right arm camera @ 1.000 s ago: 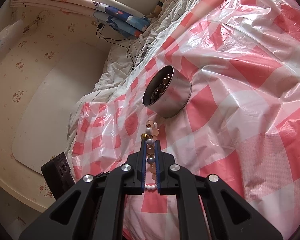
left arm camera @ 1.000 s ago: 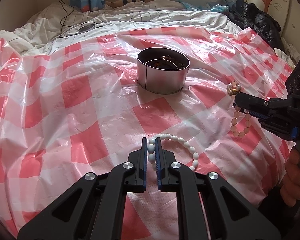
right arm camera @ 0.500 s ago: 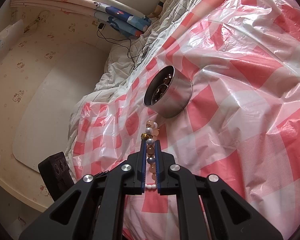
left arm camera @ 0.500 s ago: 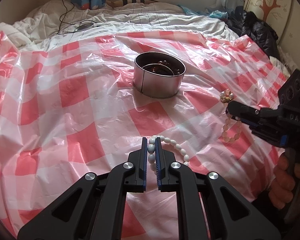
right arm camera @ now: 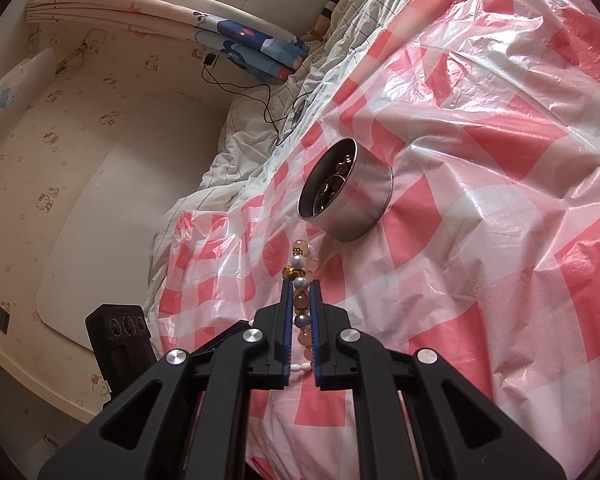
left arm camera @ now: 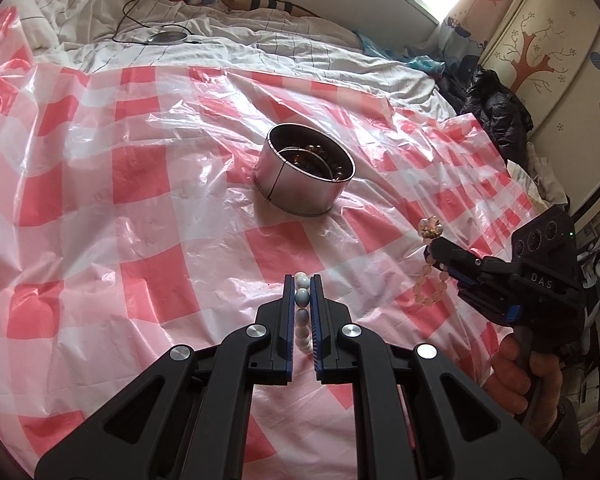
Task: Organize jewelry
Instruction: 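Lift both bead bracelets and move them toward the silver tin, then drop the white bead bracelet into the tin by opening the left tool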
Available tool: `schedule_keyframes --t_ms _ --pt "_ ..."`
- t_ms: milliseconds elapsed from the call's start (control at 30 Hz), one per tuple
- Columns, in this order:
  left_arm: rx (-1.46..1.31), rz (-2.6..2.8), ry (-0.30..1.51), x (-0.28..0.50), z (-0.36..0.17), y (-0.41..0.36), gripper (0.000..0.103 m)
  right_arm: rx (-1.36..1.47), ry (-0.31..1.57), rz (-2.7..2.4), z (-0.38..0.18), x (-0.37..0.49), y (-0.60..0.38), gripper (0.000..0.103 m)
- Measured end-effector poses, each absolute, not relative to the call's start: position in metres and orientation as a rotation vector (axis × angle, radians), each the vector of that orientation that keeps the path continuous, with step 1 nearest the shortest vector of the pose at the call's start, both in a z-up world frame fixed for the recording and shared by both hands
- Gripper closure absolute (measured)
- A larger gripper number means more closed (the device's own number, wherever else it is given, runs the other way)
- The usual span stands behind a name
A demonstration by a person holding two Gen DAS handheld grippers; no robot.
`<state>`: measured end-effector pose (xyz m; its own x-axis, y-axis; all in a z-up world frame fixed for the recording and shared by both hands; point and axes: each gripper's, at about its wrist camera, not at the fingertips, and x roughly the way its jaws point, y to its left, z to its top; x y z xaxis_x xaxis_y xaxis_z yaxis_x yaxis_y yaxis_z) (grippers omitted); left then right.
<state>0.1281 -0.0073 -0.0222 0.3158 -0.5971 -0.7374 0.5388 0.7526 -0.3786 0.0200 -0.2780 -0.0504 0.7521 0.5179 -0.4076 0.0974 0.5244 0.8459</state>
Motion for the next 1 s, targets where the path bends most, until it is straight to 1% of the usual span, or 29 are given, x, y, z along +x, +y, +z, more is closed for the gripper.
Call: schedule_keyframes --t_ms 333,667,867,1000 --pt "-0.039 -0.806 0.94 0.129 0.005 -0.031 0.096 1.036 0.689 0.281 -0.054 0.027 -0.284 0.094" --pt "-0.093 -0.837 0.833 0.171 0.044 -0.076 0.096 1.103 0.653 0.191 -0.063 0.048 -0.312 0.094" --pt "-0.139 -0.84 0.815 0.198 0.047 -0.108 0.096 1.108 0.63 0.218 -0.058 0.05 -0.31 0.092" --pt "-0.108 -0.762 0.839 0.222 0.029 -0.126 0.096 1.107 0.622 0.237 -0.056 0.053 -0.31 0.092"
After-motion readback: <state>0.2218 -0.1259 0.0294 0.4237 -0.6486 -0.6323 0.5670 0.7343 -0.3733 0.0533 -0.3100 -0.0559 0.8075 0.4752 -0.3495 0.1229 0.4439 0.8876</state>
